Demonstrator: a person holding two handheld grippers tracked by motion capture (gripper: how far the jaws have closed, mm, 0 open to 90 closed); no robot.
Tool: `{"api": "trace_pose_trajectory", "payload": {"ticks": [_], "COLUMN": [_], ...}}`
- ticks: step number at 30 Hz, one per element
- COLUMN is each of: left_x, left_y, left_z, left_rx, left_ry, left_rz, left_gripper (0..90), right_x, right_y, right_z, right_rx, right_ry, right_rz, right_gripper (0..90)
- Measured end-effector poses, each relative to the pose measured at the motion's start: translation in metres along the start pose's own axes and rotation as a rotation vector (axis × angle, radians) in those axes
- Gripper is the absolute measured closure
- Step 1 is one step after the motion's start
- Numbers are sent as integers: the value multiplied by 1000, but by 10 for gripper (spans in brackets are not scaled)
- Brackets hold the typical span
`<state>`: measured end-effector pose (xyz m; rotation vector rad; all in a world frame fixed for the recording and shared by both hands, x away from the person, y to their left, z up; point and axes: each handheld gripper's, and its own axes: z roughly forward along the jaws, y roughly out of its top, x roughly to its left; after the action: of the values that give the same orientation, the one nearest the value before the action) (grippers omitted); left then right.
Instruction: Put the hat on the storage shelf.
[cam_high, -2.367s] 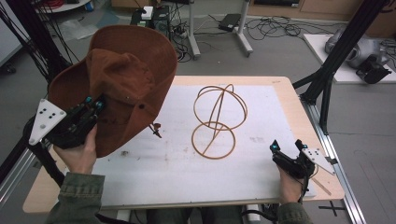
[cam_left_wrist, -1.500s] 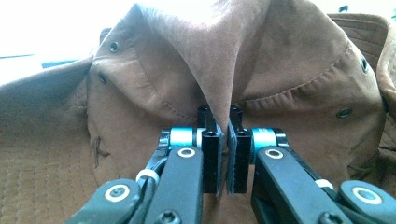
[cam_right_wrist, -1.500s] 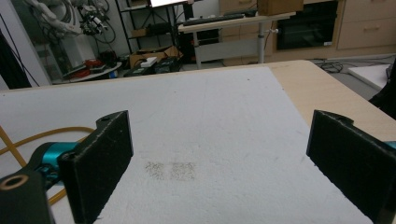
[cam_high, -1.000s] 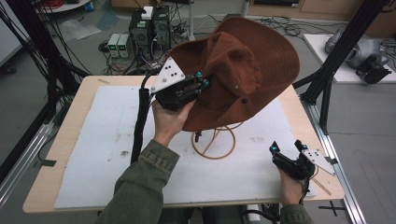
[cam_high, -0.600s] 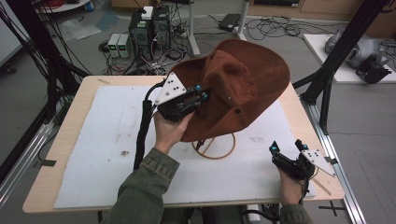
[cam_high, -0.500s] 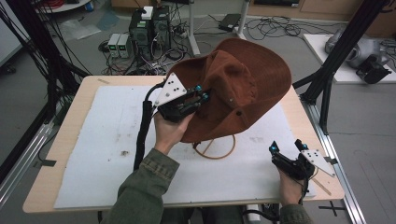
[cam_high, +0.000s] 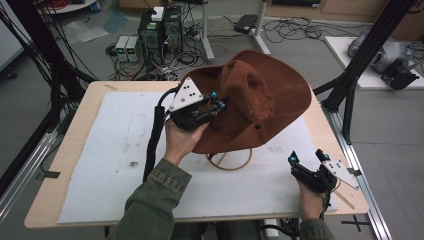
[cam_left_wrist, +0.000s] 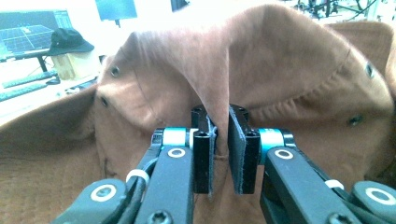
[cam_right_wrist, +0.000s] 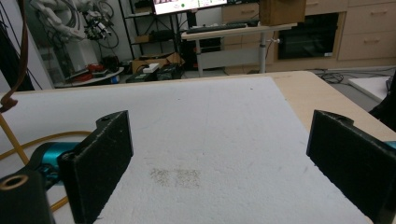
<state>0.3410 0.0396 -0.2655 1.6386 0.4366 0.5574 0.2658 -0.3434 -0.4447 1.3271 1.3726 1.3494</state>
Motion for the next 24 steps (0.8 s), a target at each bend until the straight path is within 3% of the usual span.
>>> {"api": "trace_pose_trajectory", "payload": {"ticks": [2,6,12,19,24], "left_x": [0,1,1,7,14], "left_y": [0,3,7,11,16], "left_z": [0,-5,-13,-30,-52], "left_rx": [4,-39,-90,-133,-193], "left_ry": [2,22,89,141,205], "left_rz": [1,-21,-18,-17,-20], "left_gripper": [770,648,361,311,298], "right_x": [0,0,0,-1,0], "right_y": [0,1,1,1,1], "right_z": [0,0,0,0,0], "right_rx": [0,-2,-7,-9,-8], "right_ry": [0,3,1,3,3], "right_rz": [1,8,7,11,3], "right_gripper": [63,64,63,64,63]}}
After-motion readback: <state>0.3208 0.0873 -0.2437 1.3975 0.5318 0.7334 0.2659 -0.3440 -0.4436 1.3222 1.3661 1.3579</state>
